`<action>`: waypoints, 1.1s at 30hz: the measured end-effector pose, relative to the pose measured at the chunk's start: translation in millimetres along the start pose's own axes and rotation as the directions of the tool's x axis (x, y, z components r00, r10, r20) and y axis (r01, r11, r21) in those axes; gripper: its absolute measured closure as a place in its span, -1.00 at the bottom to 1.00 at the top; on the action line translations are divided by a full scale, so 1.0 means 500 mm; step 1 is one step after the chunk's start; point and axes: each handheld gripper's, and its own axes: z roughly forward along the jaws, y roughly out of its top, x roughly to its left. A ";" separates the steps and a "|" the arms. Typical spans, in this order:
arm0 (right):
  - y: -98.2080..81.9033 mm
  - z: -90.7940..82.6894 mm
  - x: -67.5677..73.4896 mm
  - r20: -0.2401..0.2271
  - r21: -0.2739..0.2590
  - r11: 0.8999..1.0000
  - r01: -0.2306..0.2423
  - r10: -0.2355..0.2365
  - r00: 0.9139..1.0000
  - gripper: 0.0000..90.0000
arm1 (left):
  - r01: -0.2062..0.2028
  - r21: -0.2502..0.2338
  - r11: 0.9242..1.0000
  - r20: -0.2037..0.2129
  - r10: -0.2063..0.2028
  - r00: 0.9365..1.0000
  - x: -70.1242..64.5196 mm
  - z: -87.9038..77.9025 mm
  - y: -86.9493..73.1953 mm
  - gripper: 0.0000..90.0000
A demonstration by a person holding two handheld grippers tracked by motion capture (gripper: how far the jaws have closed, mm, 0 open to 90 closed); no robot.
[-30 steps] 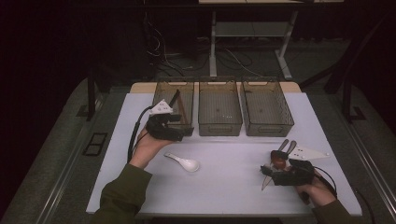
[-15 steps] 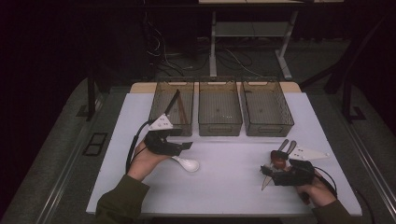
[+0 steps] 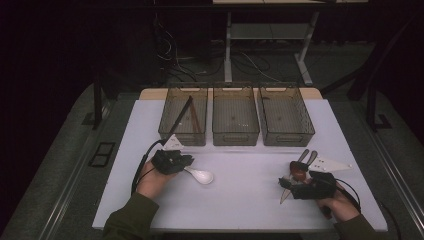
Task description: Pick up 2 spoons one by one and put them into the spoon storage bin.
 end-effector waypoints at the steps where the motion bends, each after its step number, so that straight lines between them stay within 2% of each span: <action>1: 0.000 0.000 0.000 0.000 0.000 1.000 0.000 0.000 1.000 -0.68 | 0.012 0.004 1.000 0.006 -0.012 1.000 0.002 0.002 -0.001 0.87; 5: 0.000 0.000 0.001 0.001 0.003 1.000 0.000 0.000 1.000 -0.68 | 0.019 0.033 0.999 0.018 -0.020 1.000 0.008 0.010 -0.005 0.97; 14: -0.001 0.001 0.000 0.002 0.004 1.000 -0.001 0.001 1.000 -0.68 | 0.020 0.080 0.997 0.038 -0.023 0.999 0.013 0.020 -0.009 0.97; 20: -0.001 0.000 -0.001 0.003 0.002 1.000 -0.003 0.003 1.000 -0.68 | 0.034 0.119 0.992 0.043 -0.040 0.998 0.009 0.014 -0.013 0.98; 24: -0.001 -0.001 -0.002 0.007 0.001 1.000 -0.003 0.003 1.000 -0.68 | 0.018 0.154 0.988 0.046 -0.025 0.999 -0.001 0.010 -0.021 0.98; 33: -0.001 -0.001 -0.001 0.005 0.002 1.000 -0.002 0.002 1.000 -0.68 | 0.021 0.166 0.986 0.059 -0.031 0.998 -0.014 -0.003 -0.032 0.98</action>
